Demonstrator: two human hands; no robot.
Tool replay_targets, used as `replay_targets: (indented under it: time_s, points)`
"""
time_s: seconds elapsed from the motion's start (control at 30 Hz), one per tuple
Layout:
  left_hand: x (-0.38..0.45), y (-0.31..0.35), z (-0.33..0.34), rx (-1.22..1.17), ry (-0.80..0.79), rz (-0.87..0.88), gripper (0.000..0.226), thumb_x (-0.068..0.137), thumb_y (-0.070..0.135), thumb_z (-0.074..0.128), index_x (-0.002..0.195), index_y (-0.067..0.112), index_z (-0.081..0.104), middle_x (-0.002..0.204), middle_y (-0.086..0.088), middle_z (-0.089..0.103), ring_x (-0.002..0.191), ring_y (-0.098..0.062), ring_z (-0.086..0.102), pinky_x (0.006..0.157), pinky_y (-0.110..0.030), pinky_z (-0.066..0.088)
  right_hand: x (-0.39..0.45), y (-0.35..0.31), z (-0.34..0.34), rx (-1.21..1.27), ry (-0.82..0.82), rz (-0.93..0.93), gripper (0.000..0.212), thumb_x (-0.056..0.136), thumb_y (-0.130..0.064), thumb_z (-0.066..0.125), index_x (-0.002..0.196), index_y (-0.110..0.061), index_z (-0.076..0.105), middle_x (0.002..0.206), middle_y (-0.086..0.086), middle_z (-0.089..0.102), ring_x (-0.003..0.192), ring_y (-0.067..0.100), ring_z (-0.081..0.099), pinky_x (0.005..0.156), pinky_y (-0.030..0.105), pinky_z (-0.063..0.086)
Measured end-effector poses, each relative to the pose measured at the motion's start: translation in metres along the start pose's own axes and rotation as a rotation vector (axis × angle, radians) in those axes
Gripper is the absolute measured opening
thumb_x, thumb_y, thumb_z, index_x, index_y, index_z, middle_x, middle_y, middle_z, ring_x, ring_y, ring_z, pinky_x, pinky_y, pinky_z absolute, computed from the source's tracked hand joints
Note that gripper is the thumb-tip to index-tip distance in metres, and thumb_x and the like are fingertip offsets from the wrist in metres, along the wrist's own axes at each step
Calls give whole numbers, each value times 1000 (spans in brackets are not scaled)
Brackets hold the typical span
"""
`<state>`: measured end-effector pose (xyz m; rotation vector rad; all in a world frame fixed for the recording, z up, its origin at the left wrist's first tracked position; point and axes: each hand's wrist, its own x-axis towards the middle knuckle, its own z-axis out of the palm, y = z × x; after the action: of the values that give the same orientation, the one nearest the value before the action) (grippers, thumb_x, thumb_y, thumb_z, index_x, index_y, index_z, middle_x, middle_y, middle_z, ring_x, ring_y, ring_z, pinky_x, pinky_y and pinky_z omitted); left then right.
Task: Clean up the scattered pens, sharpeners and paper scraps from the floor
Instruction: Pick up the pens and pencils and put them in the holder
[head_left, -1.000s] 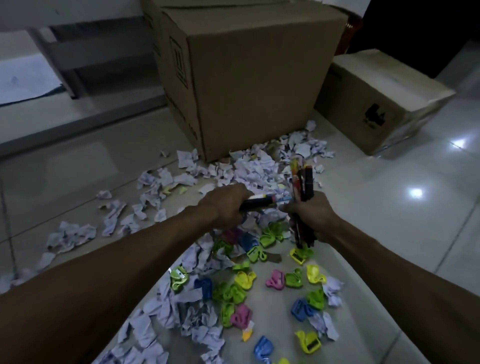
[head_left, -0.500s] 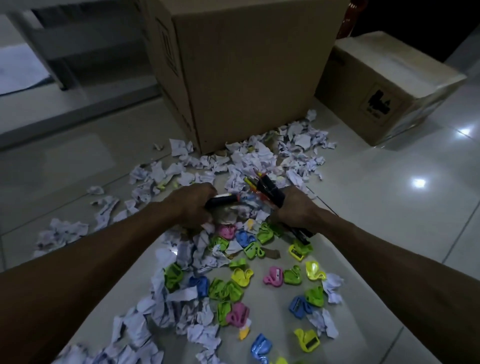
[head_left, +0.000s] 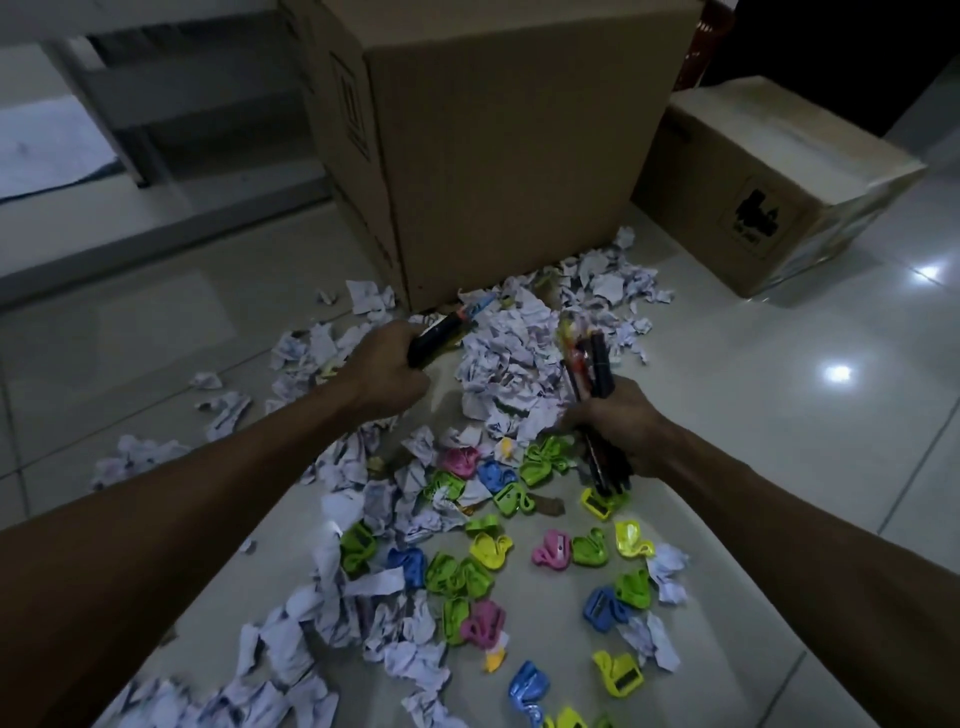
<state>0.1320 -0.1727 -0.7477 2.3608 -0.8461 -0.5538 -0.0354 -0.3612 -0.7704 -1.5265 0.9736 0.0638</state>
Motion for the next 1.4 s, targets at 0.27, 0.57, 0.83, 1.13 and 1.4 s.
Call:
replay_targets:
  time_s: [0.27, 0.57, 0.83, 1.13, 1.4]
  points:
    - [0, -7, -1, -220, 26, -126, 18, 79, -4, 58, 91, 9, 54, 68, -13, 46, 57, -26, 49, 53, -28, 39, -11, 12, 21, -498, -201, -108, 32, 72, 4, 73, 72, -16, 49, 68, 6, 55, 54, 18, 56, 52, 26, 48]
    - [-17, -28, -29, -306, 106, -205, 30, 79, -6, 58, 107, 5, 62, 65, -12, 52, 50, -24, 49, 51, -27, 39, -6, -5, 25, -280, -210, -51, 28, 76, 7, 73, 99, 5, 58, 67, 13, 58, 49, 23, 58, 48, 28, 50]
    - [-39, -45, -50, -318, 130, -241, 31, 80, -6, 60, 107, 11, 61, 69, -11, 58, 48, -23, 51, 49, -28, 42, 3, -17, 39, -8, -311, 215, 15, 84, 5, 63, 76, -4, 54, 56, 9, 57, 42, 18, 56, 42, 25, 47]
    - [-53, -63, -66, -435, 160, -376, 26, 79, -5, 67, 104, -2, 62, 79, -22, 61, 48, -23, 48, 45, -27, 41, -4, -24, 9, 435, -235, 226, 6, 89, 0, 55, 85, -4, 57, 51, 1, 49, 40, 12, 48, 42, 19, 43]
    - [-63, -54, -71, -777, 146, -508, 16, 88, 7, 66, 86, -2, 54, 65, -16, 54, 52, -25, 49, 59, -36, 45, -28, -13, 17, 343, -214, 222, 11, 87, -5, 65, 94, -7, 57, 60, 4, 54, 50, 16, 51, 44, 25, 47]
